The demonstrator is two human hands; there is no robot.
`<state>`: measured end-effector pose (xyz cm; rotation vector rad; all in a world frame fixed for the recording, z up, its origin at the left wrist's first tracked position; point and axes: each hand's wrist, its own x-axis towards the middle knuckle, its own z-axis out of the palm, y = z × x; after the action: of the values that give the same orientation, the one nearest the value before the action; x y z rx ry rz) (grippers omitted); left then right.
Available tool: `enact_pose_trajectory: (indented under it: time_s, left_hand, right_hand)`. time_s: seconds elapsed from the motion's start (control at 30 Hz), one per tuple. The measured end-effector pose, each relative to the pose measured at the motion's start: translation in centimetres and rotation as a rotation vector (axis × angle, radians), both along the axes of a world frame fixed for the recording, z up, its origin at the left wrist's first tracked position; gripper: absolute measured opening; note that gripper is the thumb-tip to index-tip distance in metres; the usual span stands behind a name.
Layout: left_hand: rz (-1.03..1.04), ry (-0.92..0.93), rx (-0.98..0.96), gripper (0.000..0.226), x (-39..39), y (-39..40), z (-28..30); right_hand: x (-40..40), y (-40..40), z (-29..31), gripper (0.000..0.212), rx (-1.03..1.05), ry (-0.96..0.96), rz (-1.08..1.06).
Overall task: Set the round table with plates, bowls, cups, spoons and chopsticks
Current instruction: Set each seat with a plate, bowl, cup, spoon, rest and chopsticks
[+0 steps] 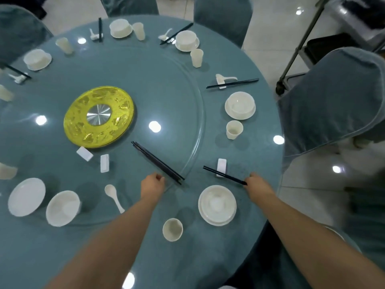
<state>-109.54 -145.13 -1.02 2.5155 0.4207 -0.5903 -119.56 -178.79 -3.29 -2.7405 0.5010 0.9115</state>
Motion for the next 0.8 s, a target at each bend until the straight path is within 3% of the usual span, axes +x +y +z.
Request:
enact_pose_trajectory:
  time_s: [0.13,0.43,0.67,0.8]
  left_hand:
    - [0.061,0.028,-0.018,0.021,0.9,-1.1,-0.6]
    - [0.449,0.048,-0.231,0.034,2.7,-3.1,-1.7]
    - [0.403,0.043,-0.154,0.042,2.6,-1.9,-1.3]
    - [0.39,0.034,-0.14,0.034,2.2,0.3,-0.7]
  right_hand:
    - [0.4,-0.5,-1.0,0.027,-0.019,-0.023,0.016]
    - [0.5,-1.3,-2.1,0.021,-0.015,-0.108,0.044]
    - [0.7,-0.4,-1.7,0.031,-0.058,-0.104,0.096]
    - [1.5,1.1,-0.9,0.033,0.034,-0.125,0.069]
